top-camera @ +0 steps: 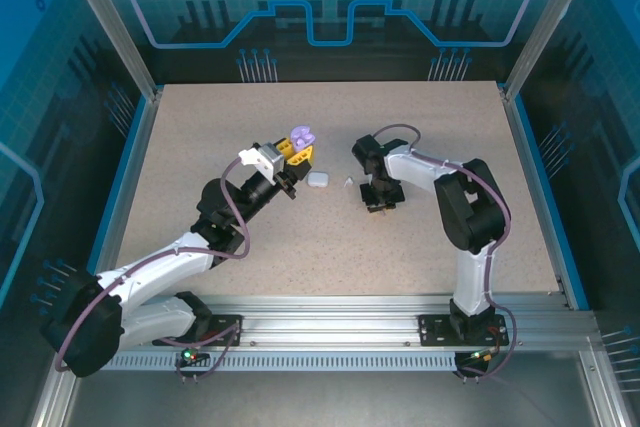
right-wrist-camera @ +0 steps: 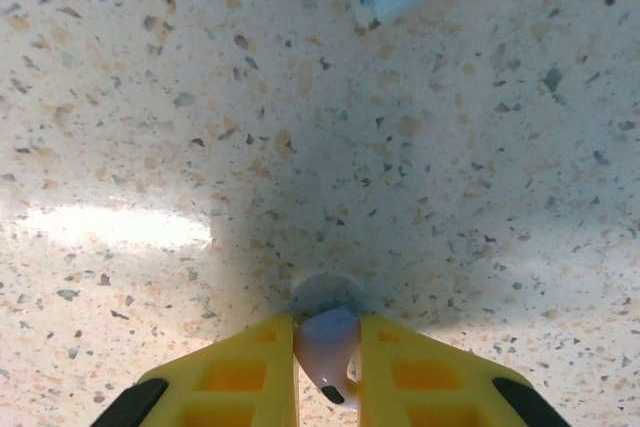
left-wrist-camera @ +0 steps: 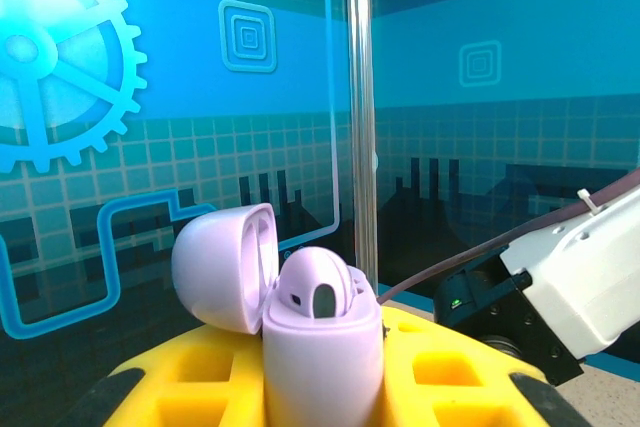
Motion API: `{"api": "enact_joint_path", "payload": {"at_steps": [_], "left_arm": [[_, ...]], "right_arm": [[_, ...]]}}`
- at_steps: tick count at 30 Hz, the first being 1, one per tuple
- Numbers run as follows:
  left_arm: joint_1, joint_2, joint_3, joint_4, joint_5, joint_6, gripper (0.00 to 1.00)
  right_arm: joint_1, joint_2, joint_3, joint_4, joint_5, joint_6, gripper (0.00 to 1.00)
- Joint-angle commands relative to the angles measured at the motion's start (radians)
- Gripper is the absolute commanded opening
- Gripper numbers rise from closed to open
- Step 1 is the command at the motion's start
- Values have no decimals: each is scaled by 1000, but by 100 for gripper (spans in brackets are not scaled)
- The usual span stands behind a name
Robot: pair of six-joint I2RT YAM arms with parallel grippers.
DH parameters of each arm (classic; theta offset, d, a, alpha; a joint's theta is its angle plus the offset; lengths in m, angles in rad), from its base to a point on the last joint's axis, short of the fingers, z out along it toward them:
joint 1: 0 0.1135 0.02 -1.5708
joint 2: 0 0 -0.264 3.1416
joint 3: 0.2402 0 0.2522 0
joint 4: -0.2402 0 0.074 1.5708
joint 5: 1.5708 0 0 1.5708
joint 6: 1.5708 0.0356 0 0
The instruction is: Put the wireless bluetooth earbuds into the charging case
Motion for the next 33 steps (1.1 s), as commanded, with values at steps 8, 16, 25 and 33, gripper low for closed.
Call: {"api": "enact_joint_path", "payload": {"at_steps": [8,16,25,33], "left_arm": [[-3,-16,49,-6,27,-9,0],[-2,-20,73,-24,78,1,0],[-33,15,115,-46,145,51,0],[-76,57,159,-56,117,70,0]], "right_arm": [[4,-297,-15,10,-59,60,18],[9,-552,120,71,-132,124,19],[58,-626,406,120,-142,139,20],[188,-674,388,281,-100,151,21]]}}
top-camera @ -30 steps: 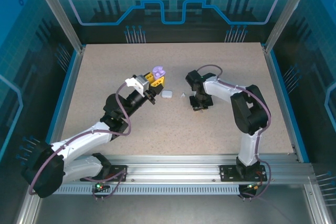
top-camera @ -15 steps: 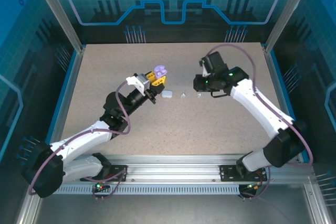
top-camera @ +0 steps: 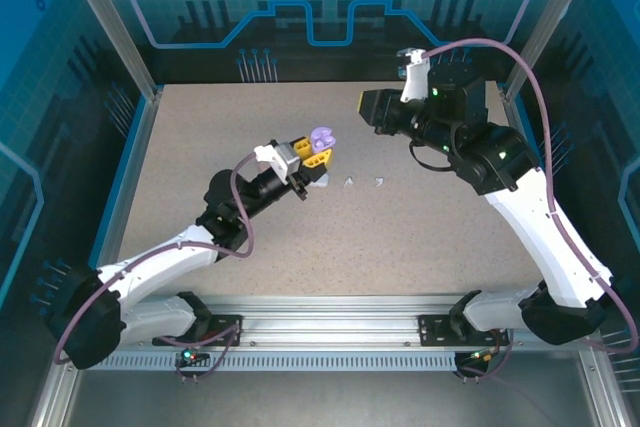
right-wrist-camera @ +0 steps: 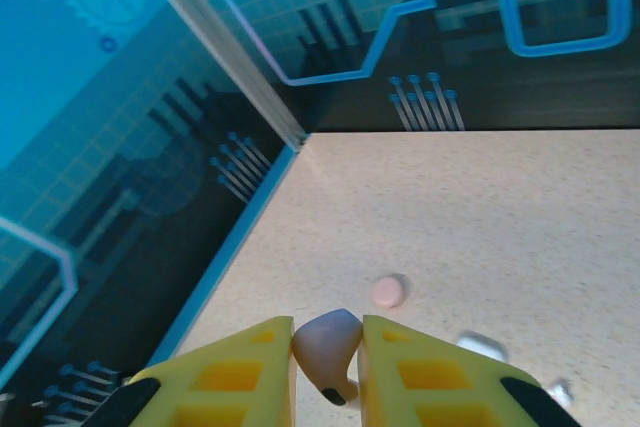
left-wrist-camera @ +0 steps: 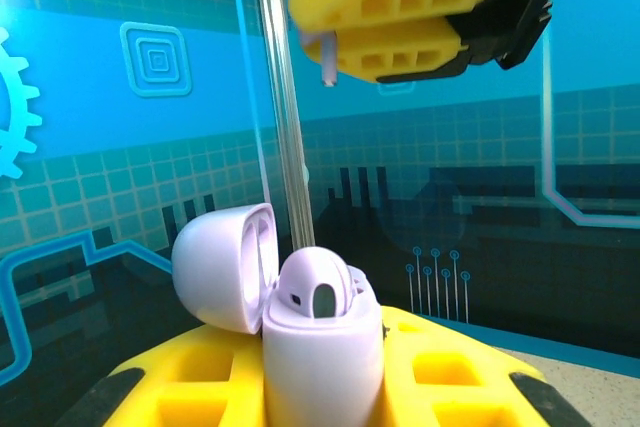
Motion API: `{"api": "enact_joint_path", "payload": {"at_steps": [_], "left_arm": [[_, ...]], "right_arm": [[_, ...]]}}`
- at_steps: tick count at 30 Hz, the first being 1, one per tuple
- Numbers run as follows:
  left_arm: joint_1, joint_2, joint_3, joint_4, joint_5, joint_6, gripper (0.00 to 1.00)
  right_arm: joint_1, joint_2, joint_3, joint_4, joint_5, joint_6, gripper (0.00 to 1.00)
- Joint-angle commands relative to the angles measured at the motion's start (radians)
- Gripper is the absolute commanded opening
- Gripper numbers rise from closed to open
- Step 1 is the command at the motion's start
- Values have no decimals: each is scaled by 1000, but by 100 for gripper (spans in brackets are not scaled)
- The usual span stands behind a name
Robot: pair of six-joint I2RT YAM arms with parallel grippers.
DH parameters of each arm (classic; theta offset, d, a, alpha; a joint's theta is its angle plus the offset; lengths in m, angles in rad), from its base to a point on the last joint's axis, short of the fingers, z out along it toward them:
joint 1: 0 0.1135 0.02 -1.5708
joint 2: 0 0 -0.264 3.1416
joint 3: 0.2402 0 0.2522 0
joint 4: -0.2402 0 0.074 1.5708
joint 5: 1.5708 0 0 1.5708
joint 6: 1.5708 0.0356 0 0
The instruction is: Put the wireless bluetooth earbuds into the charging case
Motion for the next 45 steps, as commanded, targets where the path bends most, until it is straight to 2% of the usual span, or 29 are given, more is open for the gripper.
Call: {"api": "enact_joint_path", "payload": {"at_steps": [1,11,16,45], "left_arm": [[-18,16,47,13,-3,20,0],[-43,51,84,15,-37,-12,0],[-44,61,91,16,-41,-11,0],[-49,51,77,27,-46,-11,0]], "right_arm": [[52,-34,-46,109,20,18,21],[140,-129,-242,243,59,21,21],[160,-154,-288,249,84,22,21],[169,-98,-324,248,88,42,21]]}}
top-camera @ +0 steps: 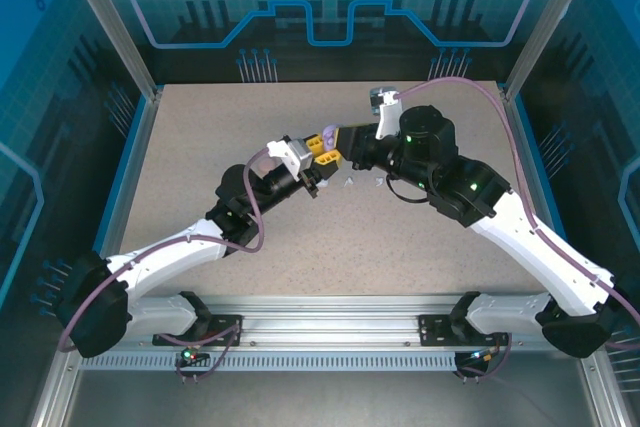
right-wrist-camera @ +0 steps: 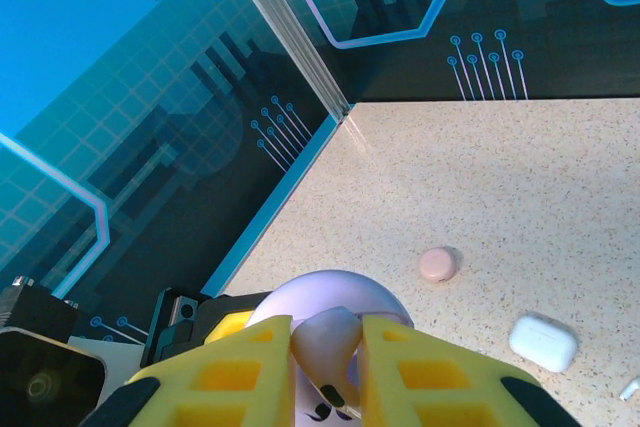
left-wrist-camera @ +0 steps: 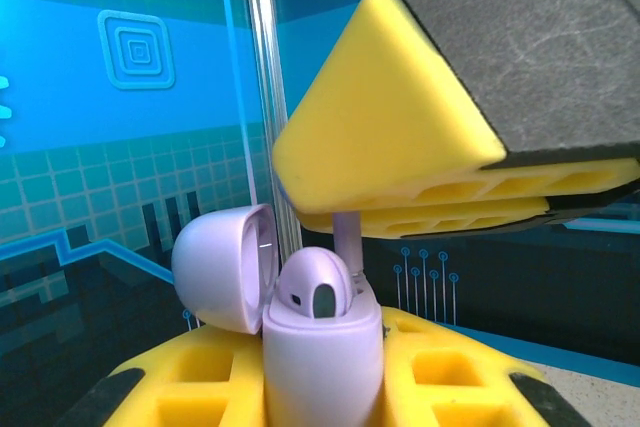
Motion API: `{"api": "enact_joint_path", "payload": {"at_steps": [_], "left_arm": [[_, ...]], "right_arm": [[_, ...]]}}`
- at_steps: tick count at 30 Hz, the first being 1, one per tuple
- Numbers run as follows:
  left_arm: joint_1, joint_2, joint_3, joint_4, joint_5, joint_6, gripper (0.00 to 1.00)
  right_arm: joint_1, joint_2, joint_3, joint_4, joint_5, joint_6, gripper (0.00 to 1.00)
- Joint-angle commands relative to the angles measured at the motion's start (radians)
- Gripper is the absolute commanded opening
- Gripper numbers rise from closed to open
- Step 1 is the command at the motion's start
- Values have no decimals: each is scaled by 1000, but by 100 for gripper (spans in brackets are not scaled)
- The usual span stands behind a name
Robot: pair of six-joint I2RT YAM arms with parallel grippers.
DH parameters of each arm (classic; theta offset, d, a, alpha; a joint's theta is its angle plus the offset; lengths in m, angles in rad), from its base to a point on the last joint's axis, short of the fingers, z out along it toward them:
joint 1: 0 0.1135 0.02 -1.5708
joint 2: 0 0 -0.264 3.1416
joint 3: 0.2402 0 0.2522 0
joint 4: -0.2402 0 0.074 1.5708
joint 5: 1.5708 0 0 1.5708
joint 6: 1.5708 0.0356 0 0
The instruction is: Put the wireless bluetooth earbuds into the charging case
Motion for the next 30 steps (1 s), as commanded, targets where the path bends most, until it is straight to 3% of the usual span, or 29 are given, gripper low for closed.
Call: {"api": "enact_joint_path", "payload": {"at_steps": [1,23,30], "left_arm": [[-9,-14,18,41,-16,-2,0],[-10,-15,19,44,-41,11,0],[-9,-13,17,45,-39,4,0]], "right_arm": [[14,10,-4,15,9,12,21],[14,-25,-81,-10,13,42,20],[15,-21,-55,-19,27,42,35]]}}
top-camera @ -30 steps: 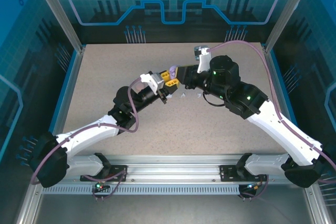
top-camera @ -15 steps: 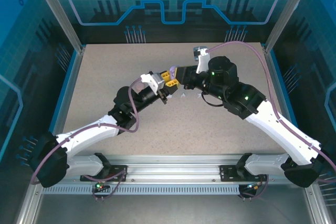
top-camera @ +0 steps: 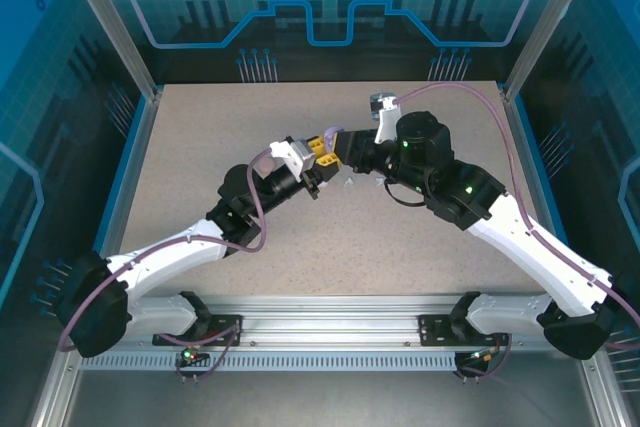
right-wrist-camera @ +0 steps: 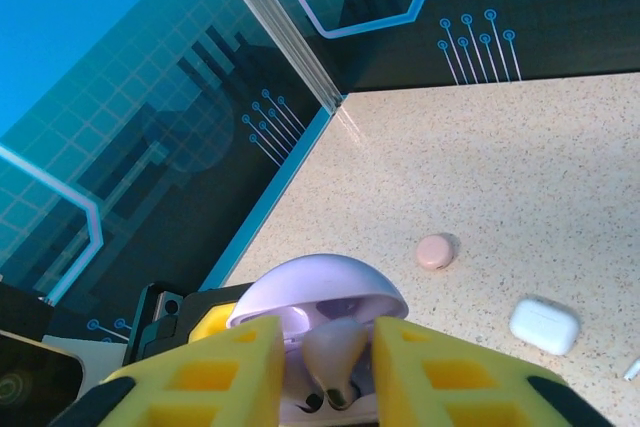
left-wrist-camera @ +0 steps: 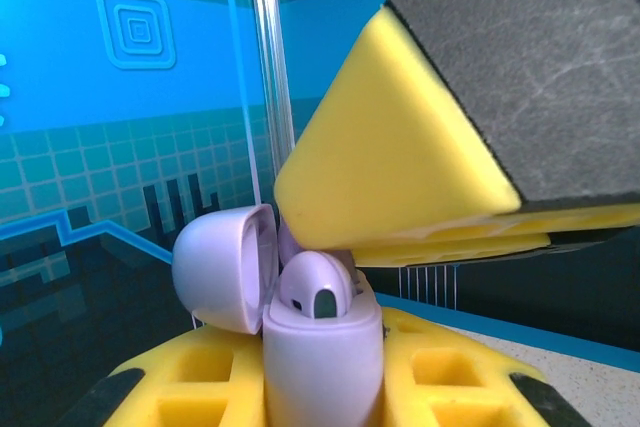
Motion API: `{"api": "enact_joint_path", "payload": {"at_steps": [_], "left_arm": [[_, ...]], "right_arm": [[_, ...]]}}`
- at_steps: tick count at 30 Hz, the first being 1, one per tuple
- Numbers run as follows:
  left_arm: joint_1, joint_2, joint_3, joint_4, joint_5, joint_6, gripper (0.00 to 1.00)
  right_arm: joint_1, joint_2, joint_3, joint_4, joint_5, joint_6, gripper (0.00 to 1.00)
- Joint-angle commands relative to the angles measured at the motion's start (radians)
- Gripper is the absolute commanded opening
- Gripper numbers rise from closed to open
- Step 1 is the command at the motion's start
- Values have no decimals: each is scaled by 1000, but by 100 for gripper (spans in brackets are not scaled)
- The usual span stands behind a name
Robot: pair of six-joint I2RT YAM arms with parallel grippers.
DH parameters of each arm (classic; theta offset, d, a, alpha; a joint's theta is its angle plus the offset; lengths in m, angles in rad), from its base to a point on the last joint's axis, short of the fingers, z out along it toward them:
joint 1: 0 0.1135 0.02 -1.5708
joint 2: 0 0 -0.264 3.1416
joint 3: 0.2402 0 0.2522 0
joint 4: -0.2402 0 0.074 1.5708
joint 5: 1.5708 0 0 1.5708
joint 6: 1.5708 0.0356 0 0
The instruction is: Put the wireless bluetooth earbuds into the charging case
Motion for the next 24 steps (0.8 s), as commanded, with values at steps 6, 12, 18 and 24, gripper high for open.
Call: {"api": "enact_joint_path", "payload": {"at_steps": [6,12,18,24], "left_arm": [[-4,-11,12,81,-23,-7,0],[-4,-10,2,88,-25,-12,0],[-4,-12,-16,73,-13,0,0],[-4,-19,-40,47,9,9,0]], "right_arm": [[5,-1,85,-52,27,-17,54],[-22,-22,167,-98,53,-40,69],[-144,66,326,-289,-33,-44,69],[-213,282,565,-502,-124,-104,69]]}}
